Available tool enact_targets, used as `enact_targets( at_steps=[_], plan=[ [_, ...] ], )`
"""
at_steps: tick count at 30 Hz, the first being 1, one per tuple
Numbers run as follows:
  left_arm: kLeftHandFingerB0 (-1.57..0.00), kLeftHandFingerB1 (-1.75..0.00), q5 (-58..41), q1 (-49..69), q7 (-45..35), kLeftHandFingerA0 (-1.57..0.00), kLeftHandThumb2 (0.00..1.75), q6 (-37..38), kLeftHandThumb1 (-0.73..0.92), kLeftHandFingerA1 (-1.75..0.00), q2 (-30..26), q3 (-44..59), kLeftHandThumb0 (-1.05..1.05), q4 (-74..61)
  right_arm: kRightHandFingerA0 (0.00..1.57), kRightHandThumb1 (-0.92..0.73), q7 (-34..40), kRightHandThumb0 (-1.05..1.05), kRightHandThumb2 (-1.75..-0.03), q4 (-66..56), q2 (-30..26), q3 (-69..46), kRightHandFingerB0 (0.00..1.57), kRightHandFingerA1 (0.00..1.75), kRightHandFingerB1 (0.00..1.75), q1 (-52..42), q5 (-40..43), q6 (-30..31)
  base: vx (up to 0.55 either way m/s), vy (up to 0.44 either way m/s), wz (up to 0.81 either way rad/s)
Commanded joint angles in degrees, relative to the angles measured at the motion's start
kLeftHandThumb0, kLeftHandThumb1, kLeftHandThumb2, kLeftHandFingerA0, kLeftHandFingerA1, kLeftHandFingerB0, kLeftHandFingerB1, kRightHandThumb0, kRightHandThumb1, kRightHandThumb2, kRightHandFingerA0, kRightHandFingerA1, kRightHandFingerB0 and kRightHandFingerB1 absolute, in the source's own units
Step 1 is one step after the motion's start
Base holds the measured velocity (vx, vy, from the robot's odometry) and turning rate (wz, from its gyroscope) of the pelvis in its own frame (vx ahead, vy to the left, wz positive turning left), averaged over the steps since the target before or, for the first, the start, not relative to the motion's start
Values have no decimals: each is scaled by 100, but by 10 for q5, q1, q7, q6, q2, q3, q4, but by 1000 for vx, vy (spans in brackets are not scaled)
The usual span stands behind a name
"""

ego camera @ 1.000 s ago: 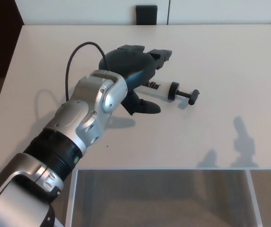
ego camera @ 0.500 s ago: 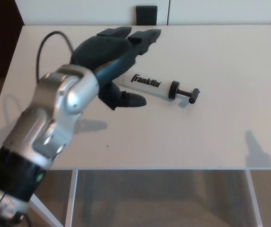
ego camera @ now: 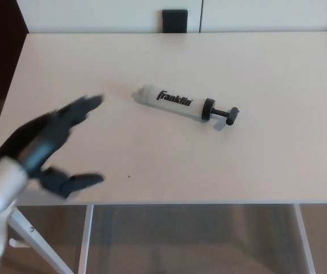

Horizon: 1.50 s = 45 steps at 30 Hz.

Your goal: The robot walks towards a desk on which an air pump is kept in the middle. It lifts it up and holds it with its left hand and uses its right hand to compress it by pushing its handle inwards.

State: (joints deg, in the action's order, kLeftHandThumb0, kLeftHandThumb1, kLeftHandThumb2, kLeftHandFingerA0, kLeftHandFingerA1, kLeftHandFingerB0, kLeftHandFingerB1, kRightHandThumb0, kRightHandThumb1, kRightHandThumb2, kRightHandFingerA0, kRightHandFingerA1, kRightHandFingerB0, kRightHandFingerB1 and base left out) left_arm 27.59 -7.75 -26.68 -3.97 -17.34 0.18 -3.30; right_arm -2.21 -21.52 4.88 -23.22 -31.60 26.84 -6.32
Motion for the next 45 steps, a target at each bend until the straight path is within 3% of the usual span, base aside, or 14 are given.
enact_targets(
  at_steps=[1, 3, 6, 9, 13, 14, 20, 21, 23, 26, 28, 30, 31, 45],
  plan=[
    [-26, -41, -829, 362, -630, -17, 81, -244, 41, -43, -157, 701, -81, -34, 39, -85, -347, -88, -66, -126, -114, -210, 21, 46, 30, -249, 322, -23, 0, 0, 0],
    [-49, -35, -859, 369, -653, -34, 54, -295, 42, -34, -179, 690, -76, 23, 40, -85, -354, -88, -67, -113, -118, -213, 22, 44, 29, -243, 321, -22, 0, 0, 0],
    [-69, -39, -921, 387, -658, -35, 59, -288, 60, -33, -174, 671, -90, 34, 37, -72, -361, -94, -107, -99, -123, -212, 15, 55, 42, -238, 313, -24, 0, 0, 0],
    [-72, -41, -975, 408, -658, -40, 58, -276, 57, -36, -162, 662, -84, 8, 36, -72, -360, -93, -108, -93, -123, -207, 15, 56, 43, -238, 299, -29, 0, 0, 0],
    [-58, -37, -956, 413, -658, -41, 59, -289, 55, -39, -199, 651, -87, 77, 34, -70, -351, -88, -108, -98, -115, -202, 14, 57, 44, -243, 297, -28, 0, 0, 0],
    [-50, -36, -935, 402, -658, -42, 56, -314, 47, -41, -220, 639, -73, 129, 38, -88, -353, -87, -67, -87, -118, -204, 21, 48, 31, -238, 297, -25, 0, 0, 0],
    [-42, -35, -786, 352, -658, -44, 55, -269, 48, -38, -294, 644, -65, 429, 38, -89, -349, -86, -67, -45, -130, -212, 21, 45, 30, -220, 288, -10, 0, 0, 0],
    [-43, -33, -733, 338, -658, -42, 58, -252, 56, -36, -305, 657, -74, 511, 28, -72, -345, -83, -110, -36, -131, -212, 9, 56, 43, -217, 282, -8, 0, 0, 0],
    [-43, -33, -698, 329, -658, -42, 58, -240, 56, -36, -311, 665, -74, 565, 28, -72, -344, -83, -110, -31, -132, -212, 9, 56, 43, -215, 278, -7, 0, 0, 0],
    [-46, -54, -620, 335, -604, -30, 93, -201, 51, -50, -293, 687, -70, 665, 31, -73, -342, -85, -110, 2, -133, -208, 11, 55, 44, -199, 258, -10, 0, 0, 0],
    [-41, -34, -601, 349, -557, -32, 59, -199, 60, -42, -271, 680, -67, 686, 32, -74, -347, -84, -109, 37, -134, -202, 12, 55, 44, -183, 238, -19, 0, 0, 0],
    [-41, -34, -596, 352, -548, -32, 59, -194, 60, -42, -264, 676, -67, 692, 32, -74, -352, -84, -109, 50, -135, -200, 12, 55, 44, -177, 232, -22, 0, 0, 0],
    [-38, -33, -580, 356, -541, -29, 57, -168, 59, -38, -252, 661, -66, 695, 36, -92, -347, -83, -69, 65, -135, -195, 19, 46, 31, -172, 221, -20, 0, 0, 0],
    [-29, -31, -425, 275, -263, -31, 62, -7, 72, -37, -124, 499, -62, 643, 28, -87, -315, -82, -66, 345, -140, -142, 16, 48, 34, -104, 114, 8, 0, 0, 0]
  ],
)
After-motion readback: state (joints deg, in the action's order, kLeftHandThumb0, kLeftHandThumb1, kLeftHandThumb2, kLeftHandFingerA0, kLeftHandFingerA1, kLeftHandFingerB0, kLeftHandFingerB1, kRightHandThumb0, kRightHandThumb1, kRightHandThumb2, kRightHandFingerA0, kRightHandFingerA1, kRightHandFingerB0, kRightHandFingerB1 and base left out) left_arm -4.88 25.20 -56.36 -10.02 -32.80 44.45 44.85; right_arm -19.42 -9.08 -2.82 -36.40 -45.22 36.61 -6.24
